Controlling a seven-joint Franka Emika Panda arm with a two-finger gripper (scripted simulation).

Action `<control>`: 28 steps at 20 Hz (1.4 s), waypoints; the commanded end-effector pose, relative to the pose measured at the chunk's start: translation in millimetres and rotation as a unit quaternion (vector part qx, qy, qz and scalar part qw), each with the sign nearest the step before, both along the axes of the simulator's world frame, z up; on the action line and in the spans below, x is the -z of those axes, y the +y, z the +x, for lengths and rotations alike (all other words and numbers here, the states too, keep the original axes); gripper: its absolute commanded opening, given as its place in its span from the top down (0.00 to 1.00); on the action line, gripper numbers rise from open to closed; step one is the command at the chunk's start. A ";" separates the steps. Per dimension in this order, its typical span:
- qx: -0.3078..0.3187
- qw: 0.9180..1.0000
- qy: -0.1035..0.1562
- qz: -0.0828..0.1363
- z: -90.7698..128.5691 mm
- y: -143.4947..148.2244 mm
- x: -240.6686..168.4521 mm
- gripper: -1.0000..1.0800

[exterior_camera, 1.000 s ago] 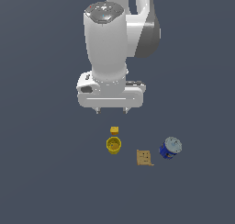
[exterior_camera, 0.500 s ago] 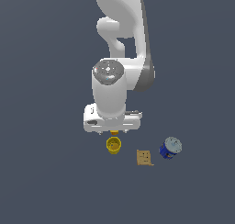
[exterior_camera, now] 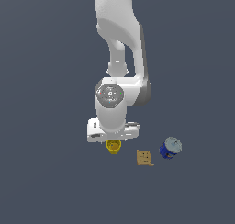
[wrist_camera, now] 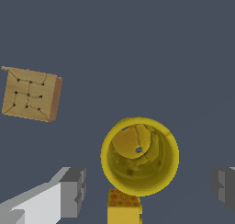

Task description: Pick up a designated object from a clutter of objects.

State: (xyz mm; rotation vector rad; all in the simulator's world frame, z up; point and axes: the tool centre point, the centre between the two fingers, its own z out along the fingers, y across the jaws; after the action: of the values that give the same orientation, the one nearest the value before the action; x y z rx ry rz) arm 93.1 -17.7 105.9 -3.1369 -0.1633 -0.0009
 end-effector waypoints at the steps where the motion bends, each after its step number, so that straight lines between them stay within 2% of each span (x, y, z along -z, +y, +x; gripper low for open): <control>1: -0.003 1.000 0.000 0.000 1.4 0.2 6.7 0.04; 8: -0.003 1.000 0.001 0.000 1.0 0.2 11.9 0.04; 17: -0.003 1.000 0.000 0.000 0.2 0.0 53.1 0.04; 22: -0.004 1.000 0.000 0.000 1.6 0.2 59.5 0.04; 23: -0.004 1.000 0.000 0.000 1.6 0.2 59.5 1.00; 28: -0.004 1.000 0.000 0.000 1.6 0.2 59.5 1.00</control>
State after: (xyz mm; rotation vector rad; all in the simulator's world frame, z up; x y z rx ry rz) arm 94.6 -17.7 47.0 -3.1368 -0.1745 0.0002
